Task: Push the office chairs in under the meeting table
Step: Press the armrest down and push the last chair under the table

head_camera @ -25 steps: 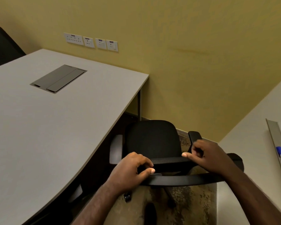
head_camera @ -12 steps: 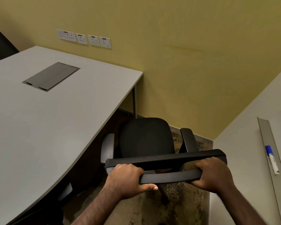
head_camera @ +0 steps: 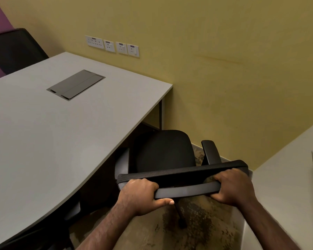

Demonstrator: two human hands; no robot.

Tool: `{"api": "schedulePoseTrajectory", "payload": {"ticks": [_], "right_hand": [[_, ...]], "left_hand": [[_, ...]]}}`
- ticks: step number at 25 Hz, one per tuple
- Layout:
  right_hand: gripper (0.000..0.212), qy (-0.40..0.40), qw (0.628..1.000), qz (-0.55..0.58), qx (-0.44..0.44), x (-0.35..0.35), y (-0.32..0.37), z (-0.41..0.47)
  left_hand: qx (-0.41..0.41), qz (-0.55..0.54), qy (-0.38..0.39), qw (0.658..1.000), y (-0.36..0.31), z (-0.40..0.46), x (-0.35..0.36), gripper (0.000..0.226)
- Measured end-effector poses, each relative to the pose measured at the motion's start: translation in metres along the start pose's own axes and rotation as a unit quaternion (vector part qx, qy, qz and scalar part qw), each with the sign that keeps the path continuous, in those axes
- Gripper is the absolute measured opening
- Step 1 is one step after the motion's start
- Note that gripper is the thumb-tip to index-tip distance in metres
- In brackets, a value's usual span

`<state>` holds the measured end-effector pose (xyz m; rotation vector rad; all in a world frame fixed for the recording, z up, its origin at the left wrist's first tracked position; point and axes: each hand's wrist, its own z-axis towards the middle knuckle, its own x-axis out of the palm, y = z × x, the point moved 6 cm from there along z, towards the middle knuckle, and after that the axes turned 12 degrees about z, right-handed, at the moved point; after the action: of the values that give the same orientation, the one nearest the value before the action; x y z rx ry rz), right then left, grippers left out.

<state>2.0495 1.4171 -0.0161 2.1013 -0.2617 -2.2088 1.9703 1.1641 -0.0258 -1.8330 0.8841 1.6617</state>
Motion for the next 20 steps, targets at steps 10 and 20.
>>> {"api": "schedulePoseTrajectory", "payload": {"ticks": [10,20], "right_hand": [[0.046,0.093,0.994,-0.016,-0.059,0.008,-0.040,0.093],[0.044,0.087,0.991,-0.019,-0.099,0.015,-0.037,0.190]], "left_hand": [[-0.073,0.005,0.006,0.997,0.010,0.049,-0.005,0.075],[-0.132,0.000,0.001,0.991,0.056,0.092,-0.004,0.078]]}}
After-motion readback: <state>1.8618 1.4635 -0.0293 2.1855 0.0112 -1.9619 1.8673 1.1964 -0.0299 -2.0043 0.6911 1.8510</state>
